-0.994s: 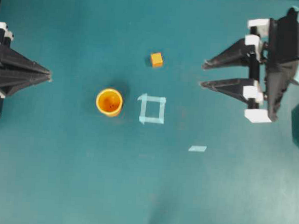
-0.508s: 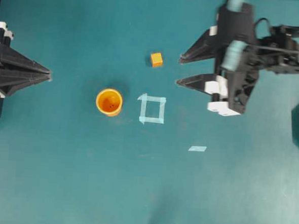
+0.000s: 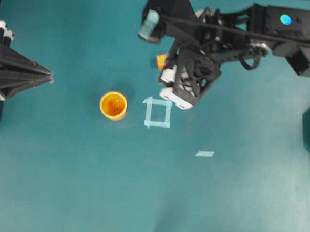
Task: Lift the orange block with right arm.
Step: 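Swing the right gripper up and over toward the orange cube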
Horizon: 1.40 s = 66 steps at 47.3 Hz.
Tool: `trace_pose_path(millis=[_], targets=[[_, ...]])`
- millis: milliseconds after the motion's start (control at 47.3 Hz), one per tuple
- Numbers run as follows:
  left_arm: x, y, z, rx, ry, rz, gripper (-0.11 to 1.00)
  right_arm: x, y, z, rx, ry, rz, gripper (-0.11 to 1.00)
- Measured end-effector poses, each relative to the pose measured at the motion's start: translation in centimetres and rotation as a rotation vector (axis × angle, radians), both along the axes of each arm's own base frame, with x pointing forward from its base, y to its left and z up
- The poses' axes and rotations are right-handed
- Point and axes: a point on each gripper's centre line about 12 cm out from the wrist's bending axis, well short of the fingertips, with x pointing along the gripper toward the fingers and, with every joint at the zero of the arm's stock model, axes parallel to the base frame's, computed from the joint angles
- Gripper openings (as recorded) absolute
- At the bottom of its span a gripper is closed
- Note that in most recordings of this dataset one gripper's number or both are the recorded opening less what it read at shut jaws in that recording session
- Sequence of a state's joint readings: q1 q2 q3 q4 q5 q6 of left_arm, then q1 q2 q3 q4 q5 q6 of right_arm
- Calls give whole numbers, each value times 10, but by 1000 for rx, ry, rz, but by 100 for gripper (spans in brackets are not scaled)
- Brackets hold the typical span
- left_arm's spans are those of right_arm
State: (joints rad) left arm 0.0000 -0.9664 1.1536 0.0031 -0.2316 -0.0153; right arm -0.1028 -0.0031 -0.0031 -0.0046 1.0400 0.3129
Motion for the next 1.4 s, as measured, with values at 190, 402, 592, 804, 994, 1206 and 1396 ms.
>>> trace_pose_path(millis=[190, 402, 592, 804, 994, 1206, 1396], targets=[[0, 0, 0, 0, 0, 0, 12, 9, -7, 5, 74, 5, -138, 57], [0, 0, 0, 0, 2, 0, 12, 7, -26, 5, 198, 12, -399, 56], [0, 0, 0, 0, 3, 0, 12, 2, -52, 4, 266, 3, -582, 55], [0, 0, 0, 0, 2, 0, 12, 4, -62, -7, 267, 30, -614, 55], [0, 0, 0, 2, 0, 0, 12, 9, -69, -19, 266, 57, -630, 55], [1, 0, 0, 2, 2, 0, 12, 12, -78, -24, 266, 62, -648, 55], [1, 0, 0, 0, 2, 0, 12, 14, -81, -32, 265, 81, -658, 55]])
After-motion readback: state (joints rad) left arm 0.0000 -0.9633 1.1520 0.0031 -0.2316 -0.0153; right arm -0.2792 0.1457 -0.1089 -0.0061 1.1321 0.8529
